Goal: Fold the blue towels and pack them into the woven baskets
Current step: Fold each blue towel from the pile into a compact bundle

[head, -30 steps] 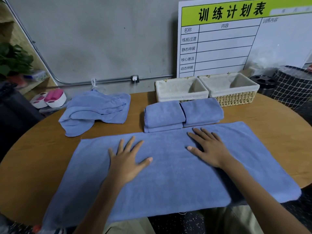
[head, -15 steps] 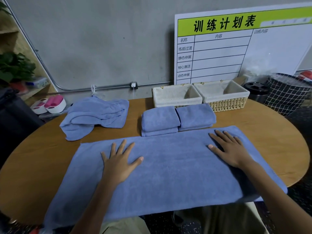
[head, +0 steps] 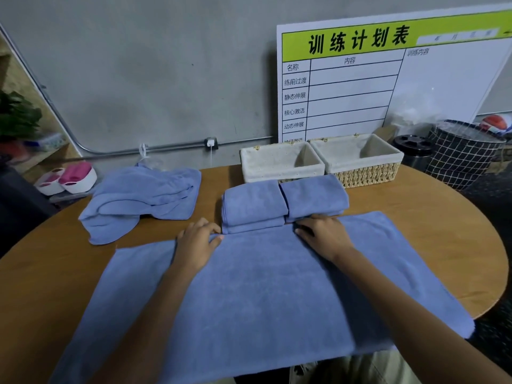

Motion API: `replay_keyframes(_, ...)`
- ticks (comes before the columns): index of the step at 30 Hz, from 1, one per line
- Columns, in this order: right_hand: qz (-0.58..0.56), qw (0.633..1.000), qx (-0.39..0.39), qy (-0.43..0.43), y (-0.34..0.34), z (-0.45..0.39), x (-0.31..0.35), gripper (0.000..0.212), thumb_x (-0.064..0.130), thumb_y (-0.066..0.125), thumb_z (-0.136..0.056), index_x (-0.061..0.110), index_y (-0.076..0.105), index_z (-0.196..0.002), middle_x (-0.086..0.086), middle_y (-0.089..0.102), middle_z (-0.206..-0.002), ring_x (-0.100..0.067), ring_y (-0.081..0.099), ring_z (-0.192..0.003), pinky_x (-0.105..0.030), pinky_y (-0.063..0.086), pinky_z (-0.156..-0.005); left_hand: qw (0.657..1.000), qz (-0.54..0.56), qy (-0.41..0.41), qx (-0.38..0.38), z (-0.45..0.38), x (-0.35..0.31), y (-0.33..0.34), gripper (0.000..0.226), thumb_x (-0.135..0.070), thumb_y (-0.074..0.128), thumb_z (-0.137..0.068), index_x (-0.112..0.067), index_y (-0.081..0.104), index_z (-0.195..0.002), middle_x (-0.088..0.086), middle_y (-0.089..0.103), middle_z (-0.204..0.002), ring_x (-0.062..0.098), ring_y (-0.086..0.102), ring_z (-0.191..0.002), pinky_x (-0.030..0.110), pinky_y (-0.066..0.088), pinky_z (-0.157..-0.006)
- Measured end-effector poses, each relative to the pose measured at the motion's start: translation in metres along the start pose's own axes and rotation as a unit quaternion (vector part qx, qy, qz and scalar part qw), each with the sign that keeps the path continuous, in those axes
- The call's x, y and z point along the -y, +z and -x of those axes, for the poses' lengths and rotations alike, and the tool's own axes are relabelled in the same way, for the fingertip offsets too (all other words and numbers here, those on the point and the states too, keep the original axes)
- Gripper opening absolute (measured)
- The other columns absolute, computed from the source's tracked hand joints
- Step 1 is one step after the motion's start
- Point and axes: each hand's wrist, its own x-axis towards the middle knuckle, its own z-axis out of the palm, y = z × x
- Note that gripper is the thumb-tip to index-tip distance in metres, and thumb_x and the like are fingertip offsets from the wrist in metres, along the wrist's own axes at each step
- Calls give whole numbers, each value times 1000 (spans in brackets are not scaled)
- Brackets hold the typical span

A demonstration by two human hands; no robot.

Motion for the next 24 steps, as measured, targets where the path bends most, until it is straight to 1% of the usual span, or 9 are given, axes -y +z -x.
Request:
replay_keyframes(4,-21,1000,13,6,7,-5,-4,20,36,60,-95,22,69,-104,-4,71,-99,-30,65,-88,-39,50,-61,999,12,29,37,-4,1,-4,6,-27,68,-91,-29,64,-87,-9,57,-96,20,57,-97,44,46,-84)
replay_keyframes(7,-29,999,35,-1,5,-8,-4,23,34,59,-96,24,67,-115,-3,70,-105,-31,64,-94,-36,44,-61,997,9,71,23,-1,0,-7,8,-25,62,-96,-27,58,-89,-13,55,-92,20,56,-92,45,44,-81)
replay_keyframes(10,-48,997,64,-3,3,-13,-4,26,32,61,-96,28,65,-121,0,69,-112,-27,63,-101,-38,49,-67,994,43,99,-3,1,-1,-10,16,-21,58,-99,-29,50,-88,-17,53,-81,18,57,-82,46,46,-75)
replay_keyframes(12,-70,994,87,6,2,-16,-4,24,29,62,-95,26,65,-118,1,69,-112,-25,63,-101,-40,52,-72,991,68,111,-12,3,-2,-11,15,-18,59,-99,-26,51,-90,-20,52,-77,15,57,-77,45,47,-73)
replay_keyframes(14,-73,992,101,15,0,-19,-3,15,27,64,-94,23,65,-108,1,69,-106,-24,63,-96,-40,51,-72,991,82,110,-6,4,0,-9,12,-18,62,-97,-25,53,-95,-22,54,-82,11,57,-81,44,46,-77)
replay_keyframes(16,-70,993,94,4,-2,-19,-2,7,25,65,-92,20,64,-98,1,67,-98,-24,62,-90,-38,49,-68,989,108,98,-2,5,6,-6,15,-21,65,-95,-29,54,-101,-25,56,-91,3,56,-87,42,45,-81)
replay_keyframes(18,-74,995,68,-22,-2,-16,-3,9,24,68,-90,16,62,-90,0,63,-96,-22,60,-87,-38,48,-66,987,128,97,-8,7,14,-4,17,-24,67,-94,-33,57,-104,-28,54,-98,-2,54,-90,38,45,-80)
replay_keyframes(21,-55,995,12,-85,-2,-8,-7,14,24,73,-86,15,62,-86,1,56,-97,-19,52,-87,-35,45,-67,985,137,106,-20,12,18,-4,9,-22,70,-93,-28,65,-97,-16,52,-88,5,55,-83,35,46,-72)
replay_keyframes(24,-53,991,18,-122,-6,0,-10,14,26,69,-89,18,57,-87,5,55,-90,-14,47,-82,-30,34,-70,985,126,109,-33,16,17,-7,8,-24,70,-94,-23,65,-87,-10,51,-82,8,55,-76,36,47,-67)
